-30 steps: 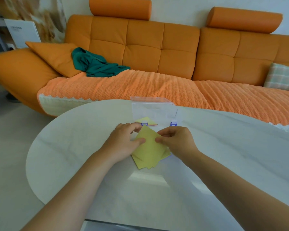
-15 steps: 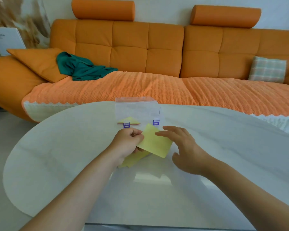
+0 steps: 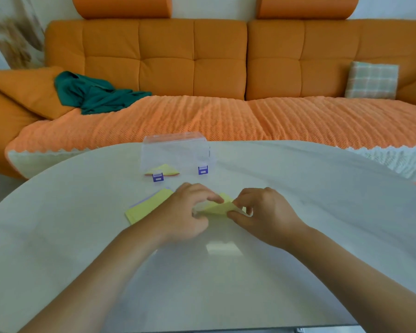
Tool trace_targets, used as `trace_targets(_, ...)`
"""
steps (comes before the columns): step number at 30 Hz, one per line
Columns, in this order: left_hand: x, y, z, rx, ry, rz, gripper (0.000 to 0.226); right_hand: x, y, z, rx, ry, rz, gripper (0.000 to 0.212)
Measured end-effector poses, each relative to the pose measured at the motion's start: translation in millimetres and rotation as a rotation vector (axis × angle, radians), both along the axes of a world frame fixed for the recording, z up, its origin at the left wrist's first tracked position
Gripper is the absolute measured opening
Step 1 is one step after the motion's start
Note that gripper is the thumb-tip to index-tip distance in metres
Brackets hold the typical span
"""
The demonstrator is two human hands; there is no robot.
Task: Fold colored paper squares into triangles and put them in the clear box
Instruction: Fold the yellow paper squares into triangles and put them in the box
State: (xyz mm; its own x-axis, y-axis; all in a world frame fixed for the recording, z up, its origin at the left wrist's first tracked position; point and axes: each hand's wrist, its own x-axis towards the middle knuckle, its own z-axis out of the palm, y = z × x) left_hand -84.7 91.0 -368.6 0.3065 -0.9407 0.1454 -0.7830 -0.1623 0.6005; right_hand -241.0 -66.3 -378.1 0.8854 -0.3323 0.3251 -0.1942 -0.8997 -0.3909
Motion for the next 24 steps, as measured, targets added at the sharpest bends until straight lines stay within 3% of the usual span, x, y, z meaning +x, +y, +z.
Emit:
trace_targets(4, -5, -5, -11, -0.011, 0.017, 0.016, 0.013, 2, -2, 6, 0.187, 0.105, -0.030, 0.030)
trace_targets(7, -2, -6, -13, -0.042, 0.039, 0.123, 0.006, 2, -10, 15, 0.454, 0.092, -0.094, 0.048)
trace_targets(10, -2, -4, -15, -0.106, 0.083, 0.147, 0.011, 6, -22, 20, 0.539, 0.054, -0.305, 0.041)
trace_targets(12, -4, -3, -16, -0.162, 0.098, 0.096, 0.014, 10, -28, 23, 0.542, 0.165, -0.388, 0.033)
trace_targets(15, -5, -1, -18, -0.235, 0.050, -0.008, 0.013, 13, -26, 25, 0.710, 0.283, -0.350, 0.023)
trace_targets(18, -4, 1, -21, -0.249, 0.042, -0.066, 0.015, 15, -21, 26, 0.836, 0.261, -0.299, 0.014)
trace_targets(24, -7, 0, -24, -0.247, 0.044, -0.085, 0.016, 18, -16, 23, 0.780, 0.285, -0.261, 0.010)
